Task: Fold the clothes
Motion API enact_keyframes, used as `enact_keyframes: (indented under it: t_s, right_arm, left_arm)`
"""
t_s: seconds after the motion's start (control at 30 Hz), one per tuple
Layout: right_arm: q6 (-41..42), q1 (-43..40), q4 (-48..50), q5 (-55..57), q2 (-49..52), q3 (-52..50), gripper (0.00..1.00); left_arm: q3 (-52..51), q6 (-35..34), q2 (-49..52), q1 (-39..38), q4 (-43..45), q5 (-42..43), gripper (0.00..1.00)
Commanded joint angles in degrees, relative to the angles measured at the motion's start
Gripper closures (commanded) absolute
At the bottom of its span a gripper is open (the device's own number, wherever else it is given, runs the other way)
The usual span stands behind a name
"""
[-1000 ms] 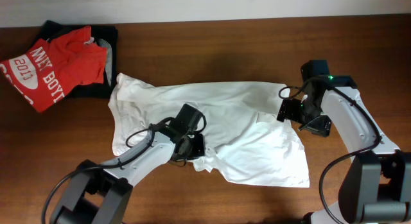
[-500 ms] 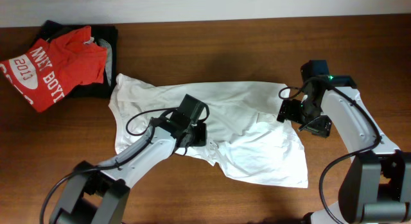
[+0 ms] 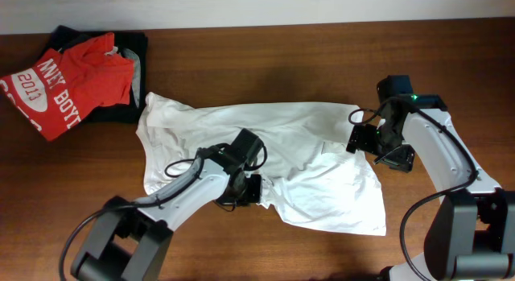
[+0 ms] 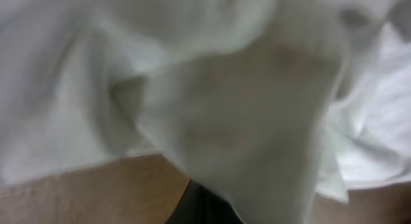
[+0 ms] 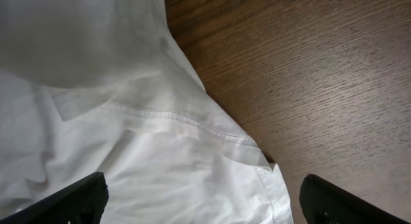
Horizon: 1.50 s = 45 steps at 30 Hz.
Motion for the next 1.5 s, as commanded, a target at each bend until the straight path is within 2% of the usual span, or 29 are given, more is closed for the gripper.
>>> enact_keyframes:
  t_s: [0.0,0.2,0.4,0.57,0.67,0.73,0.97,1.03,1.2,1.27,1.37,1.47]
  right_arm:
    - [0.0,0.3,0.0,-0.1,-0.3,-0.2,0.01]
    - [0.0,0.3,0.0,-0.1,-0.3,-0.2,0.01]
    - [0.0,0.3,0.0,-0.1,-0.3,-0.2,0.01]
    - [0.0,0.3,-0.1,-0.1,-0.3,-0.2,0.01]
    - [0.0,0.3,-0.7,-0.1,-0.3,-0.2,0.01]
    - [0.0,0.3,-0.7,-0.1,-0.3,-0.2,0.01]
    - [0.0,0.3,0.1,0.2,-0.3,-0.2,0.01]
    - [0.0,0.3,0.2,0.2,-0.3,-0.2,0.01]
    - [0.0,0.3,0.5,0.2,-0.3,-0.2,0.01]
    - [0.0,0.3,0.6,0.2,-0.3,-0.2,0.01]
    - [0.0,0.3,0.6,0.1,-0.3,-0.2,0.01]
    - [0.0,0.3,0.6,0.1,-0.3,-0.2,0.01]
  left_arm:
    - [0.0,-0.5,2.4,-0.1,3.4,-1.0,0.99]
    - [0.0,-0.5,3.0,-0.1,7.1,-5.4,0.99]
    - [0.0,-0.5,8.6,-0.1,6.8,-4.9,1.0]
    - [0.0,-1.6,8.7,0.3,-7.8,-4.2,0.99]
    - [0.0,-1.6,8.7,3.4,-15.0,-5.0,0.99]
    - [0.0,-1.6,8.0,5.2,-13.4,-5.8,1.0]
    - [0.0,-1.3,1.3,3.6,-2.7,-4.0,1.0]
    - [0.0,1.0,1.3,3.6,0.3,1.6,0.99]
    - [0.0,5.1,1.3,3.6,-0.7,10.6,1.0]
    - [0.2,5.1,1.2,3.7,-0.5,10.1,0.99]
    - [0.2,3.5,1.3,3.6,2.2,0.4,0.99]
    - [0.1,3.6,1.3,3.6,3.0,-4.1,0.99]
